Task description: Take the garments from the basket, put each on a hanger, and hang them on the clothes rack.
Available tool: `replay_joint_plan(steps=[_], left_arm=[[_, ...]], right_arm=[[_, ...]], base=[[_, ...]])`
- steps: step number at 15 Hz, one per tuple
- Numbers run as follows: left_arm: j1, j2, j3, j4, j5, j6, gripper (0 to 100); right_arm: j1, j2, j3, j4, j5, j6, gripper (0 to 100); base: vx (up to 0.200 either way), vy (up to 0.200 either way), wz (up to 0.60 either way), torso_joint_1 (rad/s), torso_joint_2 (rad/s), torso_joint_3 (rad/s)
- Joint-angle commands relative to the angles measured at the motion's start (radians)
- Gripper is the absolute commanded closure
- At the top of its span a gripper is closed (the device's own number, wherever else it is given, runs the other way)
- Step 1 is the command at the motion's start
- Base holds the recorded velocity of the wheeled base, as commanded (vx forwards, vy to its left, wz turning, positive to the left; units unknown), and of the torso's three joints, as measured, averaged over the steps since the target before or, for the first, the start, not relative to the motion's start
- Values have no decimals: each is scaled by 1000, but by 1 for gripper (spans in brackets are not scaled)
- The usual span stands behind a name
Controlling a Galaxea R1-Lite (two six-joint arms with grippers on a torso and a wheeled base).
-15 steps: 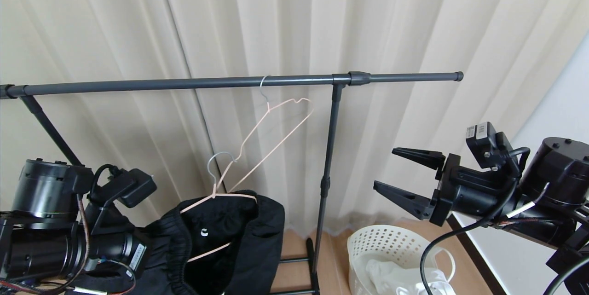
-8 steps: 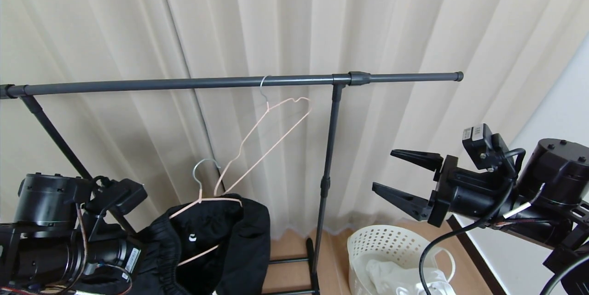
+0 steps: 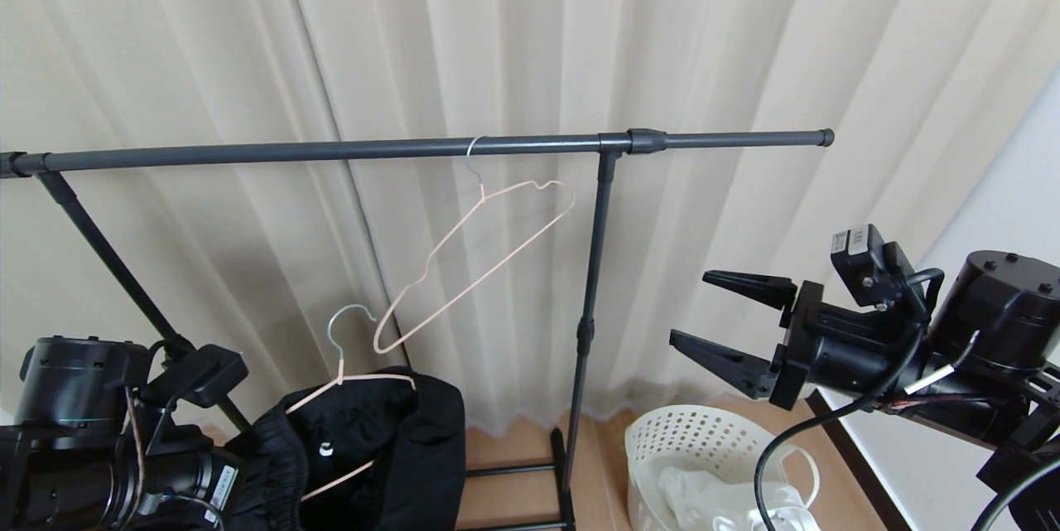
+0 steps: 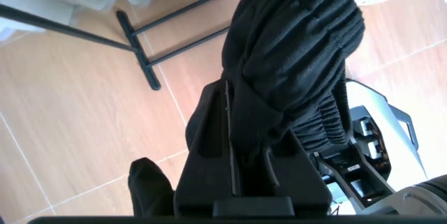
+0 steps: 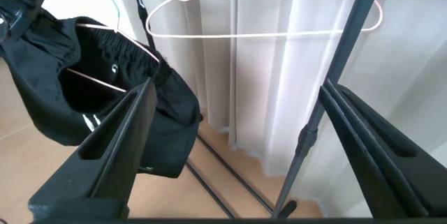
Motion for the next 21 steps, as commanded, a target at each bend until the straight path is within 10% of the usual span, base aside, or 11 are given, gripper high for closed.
replay_joint_plan(steps=[1,15,21], left_arm=[[25,23,-1,-13,5,0,100],[20,183,-96,-494,15,-97,100],[-14,181,-209,-504,17,-204,100]], right_arm=[[0,-1,-1,0,0,0,0],[0,8,-2,0,0,0,0],[0,8,-2,0,0,0,0]], base=[[0,0,0,0,0,0],[0,0,0,0,0,0],[0,0,0,0,0,0]])
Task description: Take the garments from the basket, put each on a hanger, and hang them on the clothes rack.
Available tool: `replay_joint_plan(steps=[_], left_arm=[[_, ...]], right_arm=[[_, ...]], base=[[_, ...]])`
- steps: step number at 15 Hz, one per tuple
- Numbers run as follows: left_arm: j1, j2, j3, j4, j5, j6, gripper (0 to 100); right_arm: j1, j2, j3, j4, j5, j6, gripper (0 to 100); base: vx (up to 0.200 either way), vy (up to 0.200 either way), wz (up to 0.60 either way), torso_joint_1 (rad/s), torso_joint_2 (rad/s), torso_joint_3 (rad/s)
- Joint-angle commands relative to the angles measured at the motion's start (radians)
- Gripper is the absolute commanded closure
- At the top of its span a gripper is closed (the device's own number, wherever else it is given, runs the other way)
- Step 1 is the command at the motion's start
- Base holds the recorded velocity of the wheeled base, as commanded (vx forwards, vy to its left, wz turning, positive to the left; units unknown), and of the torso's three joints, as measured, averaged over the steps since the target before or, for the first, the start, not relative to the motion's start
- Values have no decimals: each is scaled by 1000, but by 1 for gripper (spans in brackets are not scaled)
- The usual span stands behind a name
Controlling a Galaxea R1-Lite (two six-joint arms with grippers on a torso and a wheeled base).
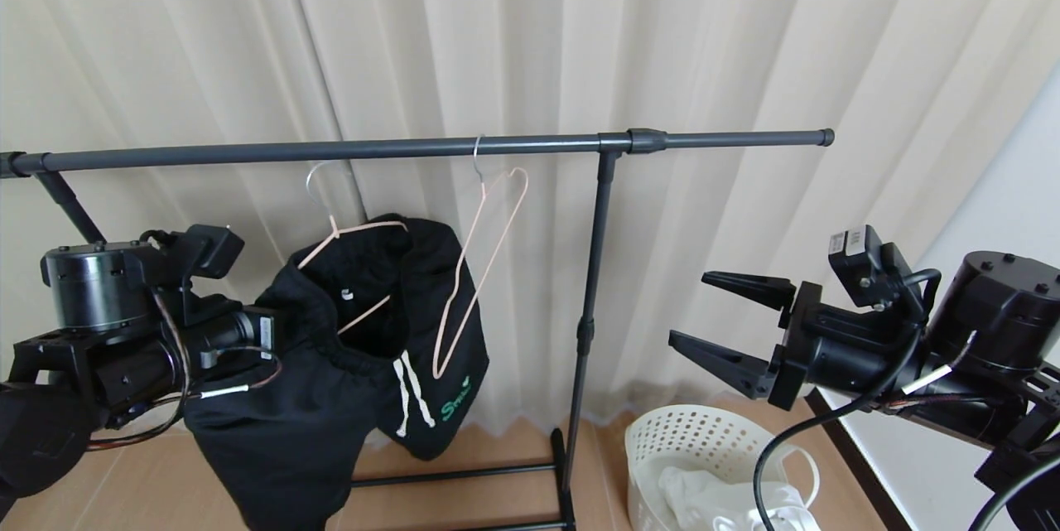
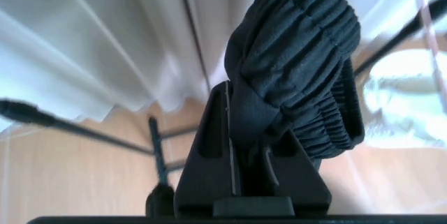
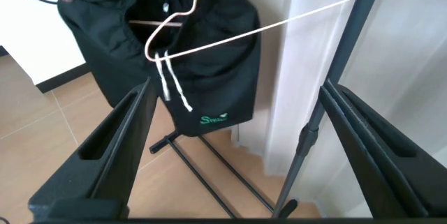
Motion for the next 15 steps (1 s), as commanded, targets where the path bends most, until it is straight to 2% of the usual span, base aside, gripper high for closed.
replay_joint_plan(steps=[1,5,8,15], left_arm=[[-10,-3,-32,-2,-1,-20,100],[-10,-2,-61,-4,-1,-31,100],[-10,5,-102,-8,-4,-83,100],[-10,126,-176,-24,2,-86,100]], right_arm=[[0,1,0,0,0,-1,0],[0,1,0,0,0,-1,0],[0,1,2,0,0,-1,0],[0,1,2,0,0,-2,0]], base=[[0,0,0,0,0,0],[0,0,0,0,0,0],[0,0,0,0,0,0],[0,0,0,0,0,0]])
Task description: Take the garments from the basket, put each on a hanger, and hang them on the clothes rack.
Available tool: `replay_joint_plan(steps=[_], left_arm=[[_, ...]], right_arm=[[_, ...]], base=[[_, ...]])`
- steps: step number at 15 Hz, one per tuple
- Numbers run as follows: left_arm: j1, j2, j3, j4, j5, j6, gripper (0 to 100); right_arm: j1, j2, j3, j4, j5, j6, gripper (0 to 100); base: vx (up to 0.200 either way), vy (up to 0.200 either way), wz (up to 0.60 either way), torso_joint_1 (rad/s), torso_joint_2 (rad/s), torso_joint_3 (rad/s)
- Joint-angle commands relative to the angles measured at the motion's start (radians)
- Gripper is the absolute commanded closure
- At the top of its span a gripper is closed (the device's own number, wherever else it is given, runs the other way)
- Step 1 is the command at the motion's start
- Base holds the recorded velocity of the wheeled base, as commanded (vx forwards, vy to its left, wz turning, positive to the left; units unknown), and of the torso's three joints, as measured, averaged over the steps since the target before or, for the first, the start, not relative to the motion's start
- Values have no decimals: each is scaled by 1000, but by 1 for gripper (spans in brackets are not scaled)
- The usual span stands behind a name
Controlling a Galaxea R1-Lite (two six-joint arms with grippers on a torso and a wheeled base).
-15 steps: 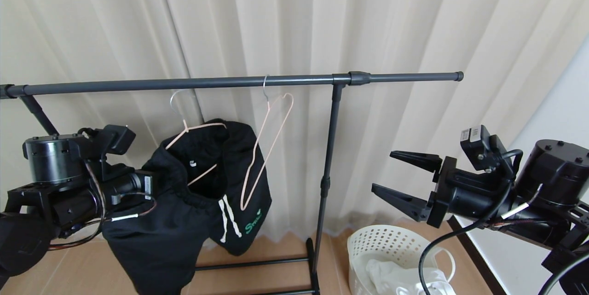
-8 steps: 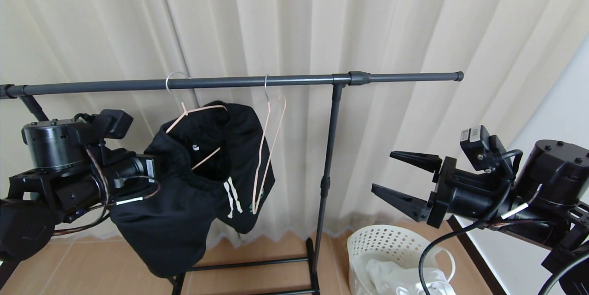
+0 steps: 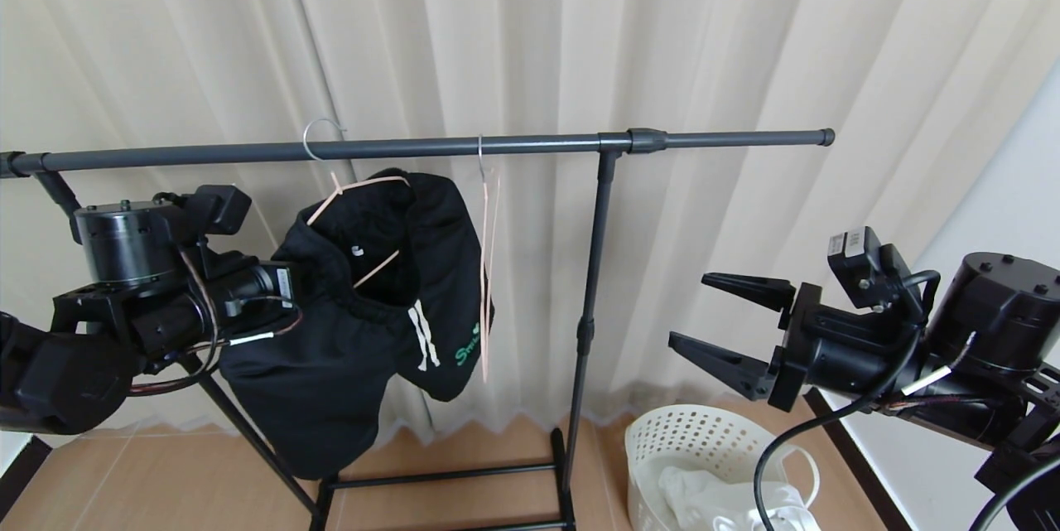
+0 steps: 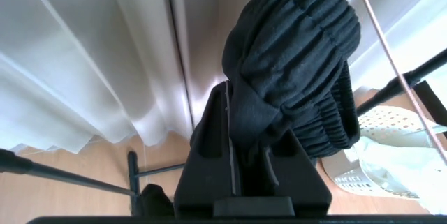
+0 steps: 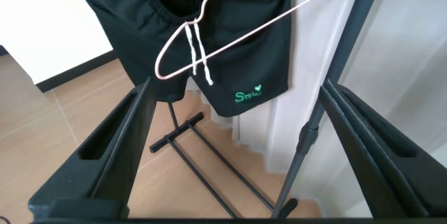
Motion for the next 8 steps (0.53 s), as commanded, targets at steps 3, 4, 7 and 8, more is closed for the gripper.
replay_joint_plan(steps=[3,4,7,8], left_arm=[[-1,63,-24,-4,0,0,100],[-1,63,-25,-4,0,0,100],[-1,69,-21,-4,-1,0,100],[-1,68,-17,-4,-3,-1,0]], right_arm=[[0,1,-1,0,0,-1,0],[0,1,-1,0,0,-1,0],[0,12,-1,-2,0,-1,0],[0,20,1,-3,0,-2,0]], base=[[0,0,0,0,0,0],[0,0,0,0,0,0],[0,0,0,0,0,0],[0,0,0,0,0,0]])
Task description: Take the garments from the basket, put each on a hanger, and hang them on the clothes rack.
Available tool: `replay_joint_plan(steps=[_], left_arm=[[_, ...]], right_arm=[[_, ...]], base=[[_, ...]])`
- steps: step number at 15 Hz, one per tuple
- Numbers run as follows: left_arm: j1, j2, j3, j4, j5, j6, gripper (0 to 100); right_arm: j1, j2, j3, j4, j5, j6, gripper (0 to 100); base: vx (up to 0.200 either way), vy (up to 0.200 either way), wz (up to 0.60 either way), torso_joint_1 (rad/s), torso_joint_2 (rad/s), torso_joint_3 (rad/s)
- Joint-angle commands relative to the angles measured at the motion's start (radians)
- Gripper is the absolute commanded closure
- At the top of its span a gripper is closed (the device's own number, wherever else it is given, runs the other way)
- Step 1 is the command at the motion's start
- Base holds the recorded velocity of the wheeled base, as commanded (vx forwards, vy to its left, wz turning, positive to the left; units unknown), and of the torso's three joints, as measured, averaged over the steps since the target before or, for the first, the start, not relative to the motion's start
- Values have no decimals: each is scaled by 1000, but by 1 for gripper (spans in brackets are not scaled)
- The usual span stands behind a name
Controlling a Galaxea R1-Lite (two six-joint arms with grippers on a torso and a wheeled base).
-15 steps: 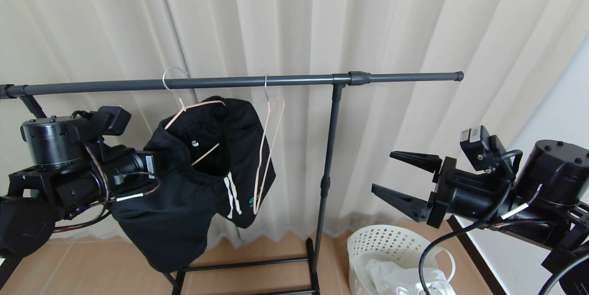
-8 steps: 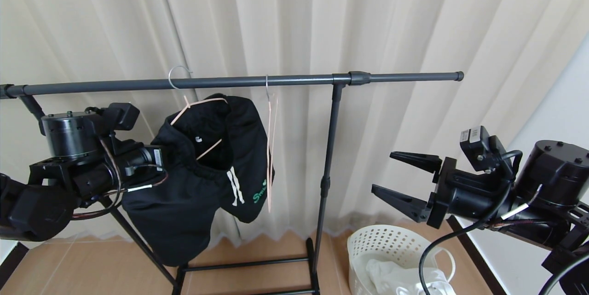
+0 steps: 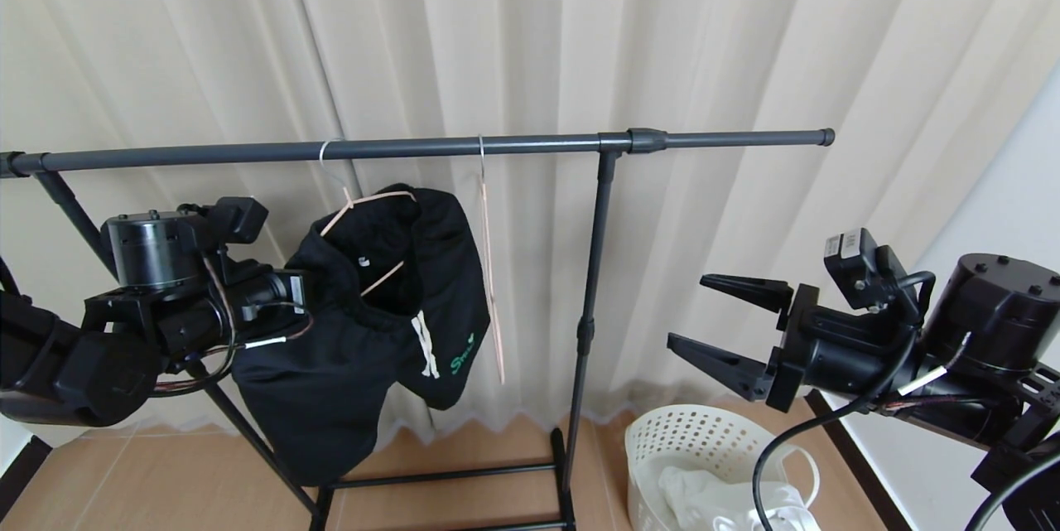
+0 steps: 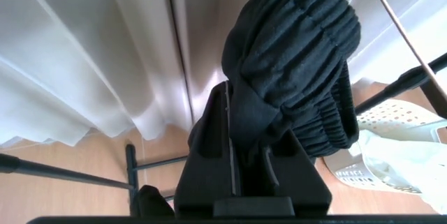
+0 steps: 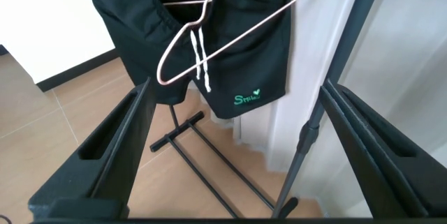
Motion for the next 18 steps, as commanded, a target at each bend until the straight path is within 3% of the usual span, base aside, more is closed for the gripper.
replay_joint_plan(steps=[1,4,7,12,13,15,16,18], left_arm=[[2,2,3,0,-1,1,0],[0,-9,17,-9,1,3,0],[3,-153,106,-30,1,9,0],[3,-418,373,-32,-5,18,0],[0,-509,453,-32,-8,20,0],[-21,-618,549,-32,-8,26,0],[-27,-681,609,-30,-8,55,0],[-31,-768,716,-30,-11,107,0]], right_arm=[[0,7,0,-1,0,-1,0],[0,5,0,-3,0,-1,0],[-1,-38,0,-1,-3,-1,0],[-18,-173,-3,36,-222,-12,0],[-24,-272,-12,198,-345,-15,0],[-10,-415,-9,454,-460,-19,0],[0,-502,12,548,-471,-18,0],[2,-628,100,611,-472,-19,0]], base=[[0,0,0,0,0,0],[0,0,0,0,0,0],[0,0,0,0,0,0],[0,0,0,0,0,0],[0,0,0,0,0,0],[0,0,0,0,0,0],[0,0,0,0,0,0],[0,0,0,0,0,0]])
